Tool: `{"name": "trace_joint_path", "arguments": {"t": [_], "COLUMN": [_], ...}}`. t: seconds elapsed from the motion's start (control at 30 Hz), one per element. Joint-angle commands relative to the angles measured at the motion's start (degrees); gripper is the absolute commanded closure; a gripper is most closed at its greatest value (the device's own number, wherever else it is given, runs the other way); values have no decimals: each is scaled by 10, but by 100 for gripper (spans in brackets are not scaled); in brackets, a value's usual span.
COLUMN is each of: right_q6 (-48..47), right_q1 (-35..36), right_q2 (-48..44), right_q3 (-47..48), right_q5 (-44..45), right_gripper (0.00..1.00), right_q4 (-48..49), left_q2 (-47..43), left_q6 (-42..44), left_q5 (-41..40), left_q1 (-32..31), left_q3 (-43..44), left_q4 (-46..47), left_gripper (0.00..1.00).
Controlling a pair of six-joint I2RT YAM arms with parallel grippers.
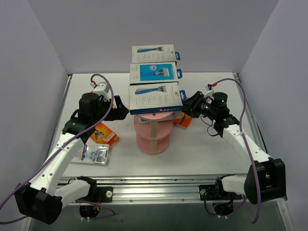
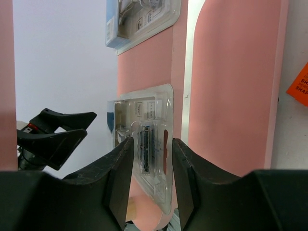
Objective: Place and organize the shaving razors onto the shelf
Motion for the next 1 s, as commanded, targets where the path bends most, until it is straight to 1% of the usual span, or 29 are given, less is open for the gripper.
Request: {"name": "trace_joint_path", "arguments": {"t": [0.0,0.13,0.23,0.3,0.33,0.4,0.53,0.6,0.63,0.67,0.77,0.8,0.83,0.9,0.97], "right_q6": [-27,-49,-63,-67,-68,-69,-68,-66,-65,-64,-63,-62,-62,-63,-66], "right_q1": [4,6,8,8,9,11,18,21,25,27,33,33,34,37,40], "right_q2": [-2,-1,4,3,4,4,4,3,3,1,-2,-2,-2,-3,-4], "right_q3": [27,31,38,39,39,39,41,41,41,41,37,37,36,35,35], "right_q5": [11,18,24,27,29,30,30,33,35,37,43,44,48,47,47], "right_gripper": [67,74,75,75,77,79,86,87,90,90,90,89,84,82,75], "right_q4": [-7,-30,-48,-51,-50,-50,-46,-46,-45,-44,-44,-45,-46,-46,-48], "left_q2": [10,22,30,32,32,32,34,34,34,34,34,33,33,30,28], "left_q6": [-51,-72,-85,-90,-93,-97,-110,-118,-121,-123,-140,-148,-151,-160,-166], "left_q5": [36,49,56,62,65,66,73,77,79,82,94,97,103,109,113], "left_q1": [-2,-2,-2,-2,-2,-2,-2,-2,-2,-2,-2,-2,-2,-2,-2], "left_q3": [3,-2,-3,-8,-9,-11,-20,-24,-28,-31,-41,-44,-46,-53,-59], "left_q4": [58,81,93,102,108,112,125,128,135,139,153,156,162,165,171], "left_gripper": [6,5,5,4,2,2,0,0,7,12,19,24,26,28,29]}}
